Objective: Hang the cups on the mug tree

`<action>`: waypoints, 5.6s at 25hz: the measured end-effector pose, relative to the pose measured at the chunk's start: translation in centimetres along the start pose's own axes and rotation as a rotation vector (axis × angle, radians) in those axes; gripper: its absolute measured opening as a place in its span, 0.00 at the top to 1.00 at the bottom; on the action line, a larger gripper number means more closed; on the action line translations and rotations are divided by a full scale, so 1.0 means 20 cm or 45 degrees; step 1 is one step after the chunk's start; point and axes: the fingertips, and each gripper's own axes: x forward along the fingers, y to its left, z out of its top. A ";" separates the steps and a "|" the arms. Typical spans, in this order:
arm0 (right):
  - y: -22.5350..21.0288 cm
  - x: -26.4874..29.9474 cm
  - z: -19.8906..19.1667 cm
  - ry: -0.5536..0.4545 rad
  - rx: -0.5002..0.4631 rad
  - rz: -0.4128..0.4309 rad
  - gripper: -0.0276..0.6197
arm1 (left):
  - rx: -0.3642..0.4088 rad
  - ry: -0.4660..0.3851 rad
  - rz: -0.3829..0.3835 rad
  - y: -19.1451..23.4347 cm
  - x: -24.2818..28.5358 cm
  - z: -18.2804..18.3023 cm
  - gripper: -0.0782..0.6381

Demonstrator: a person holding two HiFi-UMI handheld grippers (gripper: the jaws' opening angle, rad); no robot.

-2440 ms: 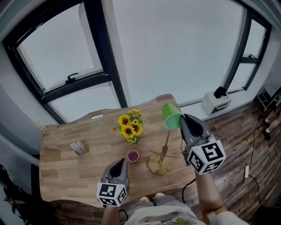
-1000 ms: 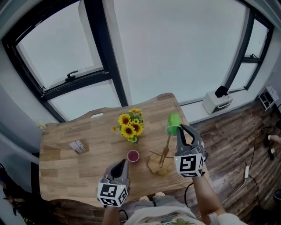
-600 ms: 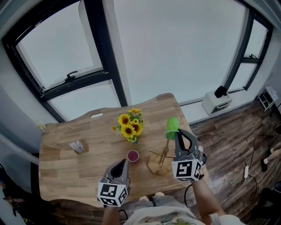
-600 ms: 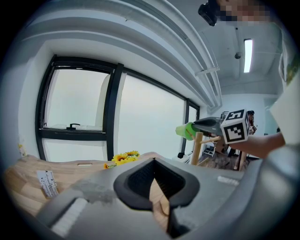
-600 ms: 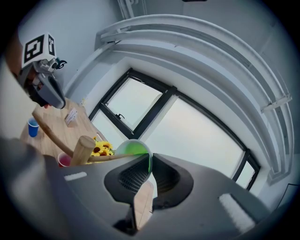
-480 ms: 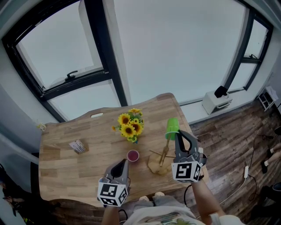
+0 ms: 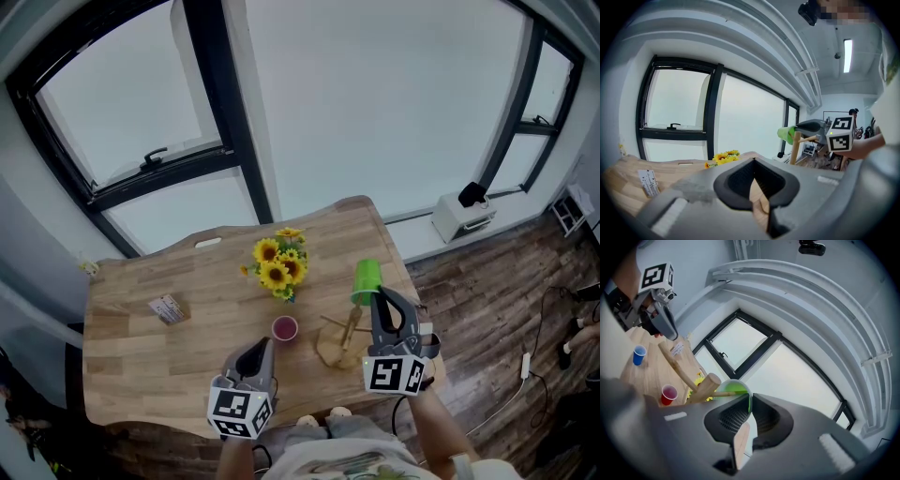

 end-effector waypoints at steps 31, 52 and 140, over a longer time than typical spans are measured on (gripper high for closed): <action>0.17 -0.16 -0.04 0.026 0.030 0.096 0.87 | -0.012 0.014 0.029 -0.07 -0.16 -0.07 0.89; 0.43 -0.43 -0.18 0.086 0.140 0.321 0.83 | -0.042 0.042 0.114 -0.06 -0.23 -0.15 0.89; 2.42 -0.17 0.21 0.985 1.247 0.913 0.91 | 0.051 0.367 -0.322 0.92 -0.53 -0.79 0.89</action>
